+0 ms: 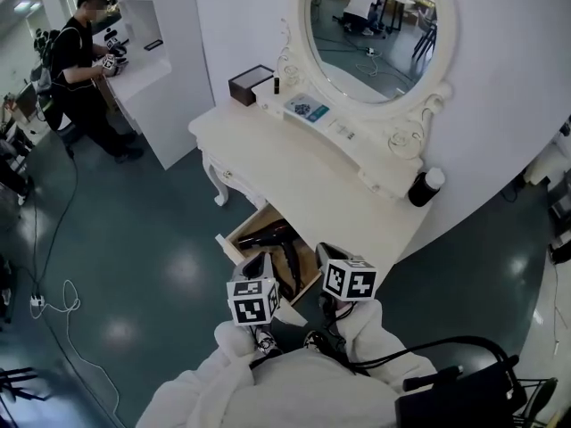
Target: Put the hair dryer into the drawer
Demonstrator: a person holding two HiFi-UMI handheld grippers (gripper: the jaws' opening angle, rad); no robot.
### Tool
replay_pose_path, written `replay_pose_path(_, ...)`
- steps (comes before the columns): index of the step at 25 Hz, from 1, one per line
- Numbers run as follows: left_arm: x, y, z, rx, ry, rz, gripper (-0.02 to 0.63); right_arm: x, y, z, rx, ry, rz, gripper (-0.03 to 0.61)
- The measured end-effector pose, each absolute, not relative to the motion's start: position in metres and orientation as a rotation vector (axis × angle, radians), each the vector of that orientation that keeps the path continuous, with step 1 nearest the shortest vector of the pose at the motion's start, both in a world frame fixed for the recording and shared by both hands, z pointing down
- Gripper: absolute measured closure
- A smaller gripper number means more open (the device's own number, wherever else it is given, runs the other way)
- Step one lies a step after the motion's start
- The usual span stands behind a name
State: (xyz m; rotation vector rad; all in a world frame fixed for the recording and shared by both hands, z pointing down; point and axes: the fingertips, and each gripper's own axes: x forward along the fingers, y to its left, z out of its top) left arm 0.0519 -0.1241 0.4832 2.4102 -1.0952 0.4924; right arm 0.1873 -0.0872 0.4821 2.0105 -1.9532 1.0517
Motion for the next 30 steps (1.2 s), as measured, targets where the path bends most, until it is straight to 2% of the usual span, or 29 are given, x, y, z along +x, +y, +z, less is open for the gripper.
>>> replay_pose_path(30, 0.020, -0.104, 0.485, 2.314, -1.226, 0.466, 0.620, 0.172, -0.069, 0.491, 1.915, -1.941, 1.043, 0.517)
